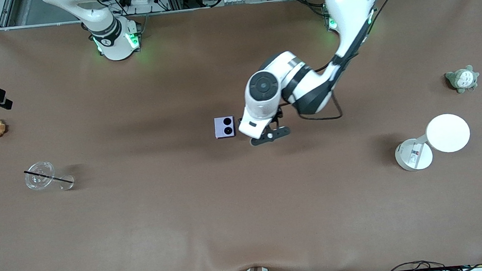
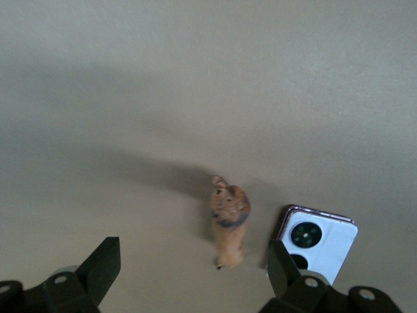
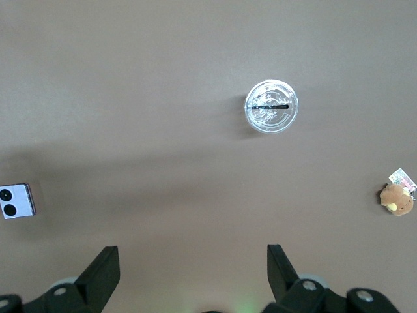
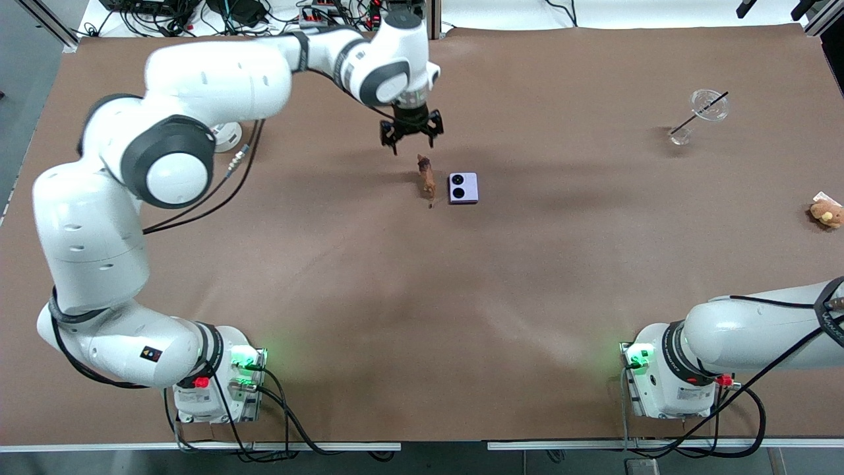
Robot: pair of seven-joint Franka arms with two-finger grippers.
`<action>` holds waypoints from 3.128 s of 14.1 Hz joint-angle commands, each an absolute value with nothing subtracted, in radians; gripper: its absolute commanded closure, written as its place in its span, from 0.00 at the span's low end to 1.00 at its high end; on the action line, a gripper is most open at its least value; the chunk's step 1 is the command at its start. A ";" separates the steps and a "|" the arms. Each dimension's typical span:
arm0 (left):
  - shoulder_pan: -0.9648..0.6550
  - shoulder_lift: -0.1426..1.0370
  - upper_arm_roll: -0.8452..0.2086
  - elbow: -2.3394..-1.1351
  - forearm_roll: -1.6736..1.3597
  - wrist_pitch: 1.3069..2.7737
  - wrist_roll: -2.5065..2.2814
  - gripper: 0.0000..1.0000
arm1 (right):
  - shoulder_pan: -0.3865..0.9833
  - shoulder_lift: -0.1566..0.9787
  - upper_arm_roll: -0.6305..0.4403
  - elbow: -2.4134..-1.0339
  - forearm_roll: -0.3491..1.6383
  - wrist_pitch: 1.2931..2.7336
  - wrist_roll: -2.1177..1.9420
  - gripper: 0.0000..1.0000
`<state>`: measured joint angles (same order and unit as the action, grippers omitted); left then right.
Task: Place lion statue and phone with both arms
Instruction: 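Move the left gripper over the brown lion statue beside the phone, then lower the left gripper and close it on the lion statue, then carry the lion toward the lamp while the right gripper reaches the phone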
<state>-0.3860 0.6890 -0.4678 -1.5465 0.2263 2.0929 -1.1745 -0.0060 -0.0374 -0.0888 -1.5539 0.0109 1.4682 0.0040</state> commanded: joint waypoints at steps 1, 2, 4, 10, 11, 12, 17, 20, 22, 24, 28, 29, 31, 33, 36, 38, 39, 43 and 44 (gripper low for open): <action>-0.413 0.730 -0.463 -1.523 0.255 2.140 -1.265 0.00 | -0.003 -0.028 -0.087 -1.537 0.002 1.459 0.000 0.00; -0.419 0.738 -0.463 -1.525 0.256 2.164 -1.279 0.00 | -0.003 -0.028 -0.087 -1.537 0.002 1.462 0.002 0.00; -0.423 0.762 -0.460 -1.525 0.261 2.183 -1.285 0.01 | -0.003 -0.028 -0.087 -1.537 0.003 1.465 0.003 0.00; -0.423 0.799 -0.454 -1.525 0.305 2.197 -1.319 0.43 | 0.031 0.003 -0.087 -1.537 -0.002 1.477 0.009 0.00; -0.422 0.801 -0.454 -1.523 0.305 2.197 -1.318 0.56 | 0.032 0.006 -0.087 -1.537 0.002 1.486 0.009 0.00; -0.422 0.805 -0.454 -1.523 0.307 2.198 -1.318 0.72 | 0.040 0.006 -0.087 -1.537 0.002 1.488 0.009 0.00; -0.408 0.796 -0.454 -1.522 0.379 2.191 -1.287 1.00 | 0.048 0.017 -0.087 -1.531 -0.009 1.508 0.009 0.00; -0.353 0.758 -0.456 -1.520 0.382 2.172 -1.183 1.00 | 0.052 0.037 -0.087 -1.528 0.003 1.508 0.002 0.00; -0.318 0.724 -0.457 -1.520 0.382 2.116 -1.103 1.00 | 0.092 0.099 -0.086 -1.526 0.006 1.509 0.012 0.00; -0.275 0.684 -0.457 -1.529 0.382 2.070 -0.987 1.00 | 0.144 0.184 -0.086 -1.526 0.005 1.509 0.011 0.00; -0.164 0.594 -0.463 -1.595 0.374 2.008 -0.794 1.00 | 0.202 0.360 -0.086 -1.471 0.020 1.549 0.012 0.00; -0.129 0.577 -0.465 -1.614 0.374 1.999 -0.734 1.00 | 0.224 0.380 -0.083 -1.471 0.072 1.571 0.014 0.00; -0.071 0.558 -0.465 -1.649 0.374 1.996 -0.628 1.00 | 0.316 0.448 -0.084 -1.477 0.216 1.667 0.078 0.00; -0.019 0.552 -0.465 -1.672 0.377 1.996 -0.571 1.00 | 0.403 0.486 -0.084 -1.483 0.229 1.755 0.234 0.00; 0.070 0.532 -0.466 -1.701 0.379 1.996 -0.410 1.00 | 0.538 0.561 -0.084 -1.486 0.227 1.871 0.436 0.00; 0.107 0.529 -0.466 -1.724 0.379 2.006 -0.352 1.00 | 0.638 0.603 -0.086 -1.494 0.222 1.922 0.570 0.00; 0.127 0.529 -0.465 -1.730 0.380 2.009 -0.329 1.00 | 0.678 0.624 -0.087 -1.494 0.221 1.939 0.628 0.00; 0.238 0.535 -0.465 -1.798 0.382 2.126 -0.184 1.00 | 0.704 0.678 -0.083 -1.541 0.261 2.083 0.667 0.00; 0.258 0.537 -0.465 -1.802 0.387 2.143 -0.161 1.00 | 0.721 0.678 -0.084 -1.555 0.259 2.109 0.664 0.00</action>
